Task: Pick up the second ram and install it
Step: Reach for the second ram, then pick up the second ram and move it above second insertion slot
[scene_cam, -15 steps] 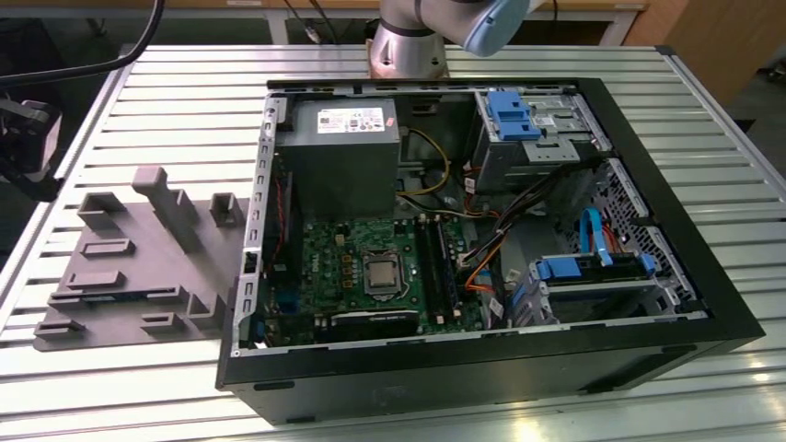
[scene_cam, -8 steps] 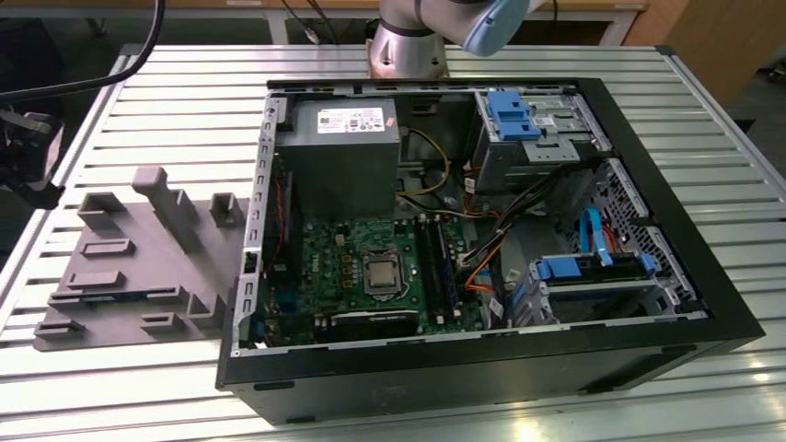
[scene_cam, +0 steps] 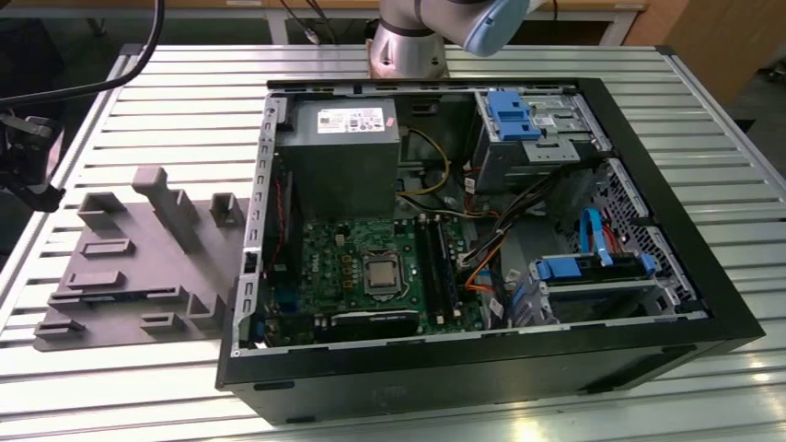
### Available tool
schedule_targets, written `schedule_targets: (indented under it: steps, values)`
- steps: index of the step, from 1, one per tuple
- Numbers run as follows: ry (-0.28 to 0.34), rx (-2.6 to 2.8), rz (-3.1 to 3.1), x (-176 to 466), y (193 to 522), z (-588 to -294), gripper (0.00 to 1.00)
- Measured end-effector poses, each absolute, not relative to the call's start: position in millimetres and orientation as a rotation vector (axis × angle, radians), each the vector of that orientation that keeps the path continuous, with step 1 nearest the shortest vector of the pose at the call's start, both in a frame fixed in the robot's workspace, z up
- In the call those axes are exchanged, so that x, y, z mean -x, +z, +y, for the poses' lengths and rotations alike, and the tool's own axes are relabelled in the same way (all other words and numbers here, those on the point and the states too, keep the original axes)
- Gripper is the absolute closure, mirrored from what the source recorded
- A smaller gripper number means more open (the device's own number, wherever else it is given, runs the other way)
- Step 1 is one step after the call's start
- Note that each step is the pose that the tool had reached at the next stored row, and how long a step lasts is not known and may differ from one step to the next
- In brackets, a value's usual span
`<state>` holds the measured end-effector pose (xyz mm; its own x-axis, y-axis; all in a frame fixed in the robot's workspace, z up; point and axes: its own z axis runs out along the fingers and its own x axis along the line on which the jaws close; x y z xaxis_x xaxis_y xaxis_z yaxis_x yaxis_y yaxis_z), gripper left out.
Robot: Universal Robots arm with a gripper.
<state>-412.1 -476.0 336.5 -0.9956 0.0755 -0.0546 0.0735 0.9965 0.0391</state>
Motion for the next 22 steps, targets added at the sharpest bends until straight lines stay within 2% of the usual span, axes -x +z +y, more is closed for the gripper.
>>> schedule_targets:
  steps: [22]
  values:
    - [0.056, -0.115, 3.083, 413.9, 331.0, -476.6, 0.89]
